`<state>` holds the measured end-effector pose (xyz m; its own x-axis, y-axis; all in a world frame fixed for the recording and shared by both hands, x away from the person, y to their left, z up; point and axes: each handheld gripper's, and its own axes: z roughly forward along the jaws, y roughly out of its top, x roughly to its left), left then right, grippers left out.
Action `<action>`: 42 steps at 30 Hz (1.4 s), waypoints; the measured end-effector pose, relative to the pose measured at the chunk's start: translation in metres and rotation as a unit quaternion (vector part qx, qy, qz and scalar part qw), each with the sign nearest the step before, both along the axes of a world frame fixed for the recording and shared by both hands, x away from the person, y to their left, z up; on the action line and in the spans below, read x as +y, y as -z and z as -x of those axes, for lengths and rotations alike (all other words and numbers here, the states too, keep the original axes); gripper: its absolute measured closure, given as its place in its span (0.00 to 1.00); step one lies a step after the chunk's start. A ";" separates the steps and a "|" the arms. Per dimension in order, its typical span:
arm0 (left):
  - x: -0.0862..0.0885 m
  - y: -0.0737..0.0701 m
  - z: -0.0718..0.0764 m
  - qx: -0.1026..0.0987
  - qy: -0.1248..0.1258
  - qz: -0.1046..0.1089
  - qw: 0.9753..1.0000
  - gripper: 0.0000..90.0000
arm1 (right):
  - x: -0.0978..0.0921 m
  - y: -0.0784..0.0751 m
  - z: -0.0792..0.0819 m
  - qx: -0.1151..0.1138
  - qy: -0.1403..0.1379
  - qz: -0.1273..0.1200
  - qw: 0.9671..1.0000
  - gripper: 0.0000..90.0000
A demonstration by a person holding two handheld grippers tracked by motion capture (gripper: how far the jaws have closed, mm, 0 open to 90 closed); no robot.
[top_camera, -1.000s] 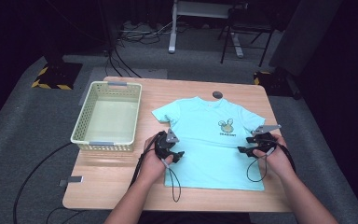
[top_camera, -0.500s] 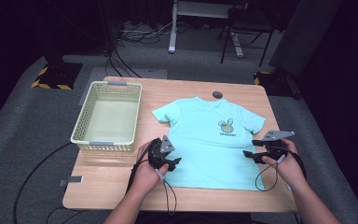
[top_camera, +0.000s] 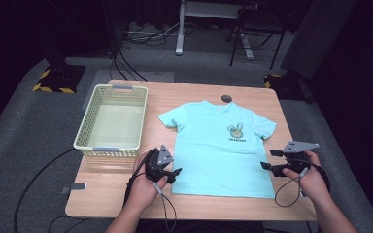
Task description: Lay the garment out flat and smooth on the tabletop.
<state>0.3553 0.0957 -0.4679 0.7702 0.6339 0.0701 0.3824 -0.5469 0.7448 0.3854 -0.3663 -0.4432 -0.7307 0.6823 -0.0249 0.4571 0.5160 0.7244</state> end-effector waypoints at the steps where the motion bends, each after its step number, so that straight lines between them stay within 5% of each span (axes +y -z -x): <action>1: 0.002 0.000 0.001 0.000 -0.003 0.001 1.000 0.33 | -0.001 -0.001 0.002 0.001 0.001 0.000 1.000 0.33; 24: 0.053 -0.004 0.026 -0.002 -0.037 0.006 0.999 0.31 | -0.024 -0.006 0.030 -0.003 0.007 -0.006 1.000 0.32; 42: 0.087 0.006 0.033 0.007 -0.060 0.001 0.998 0.31 | -0.046 0.007 0.041 0.006 0.036 0.001 0.999 0.30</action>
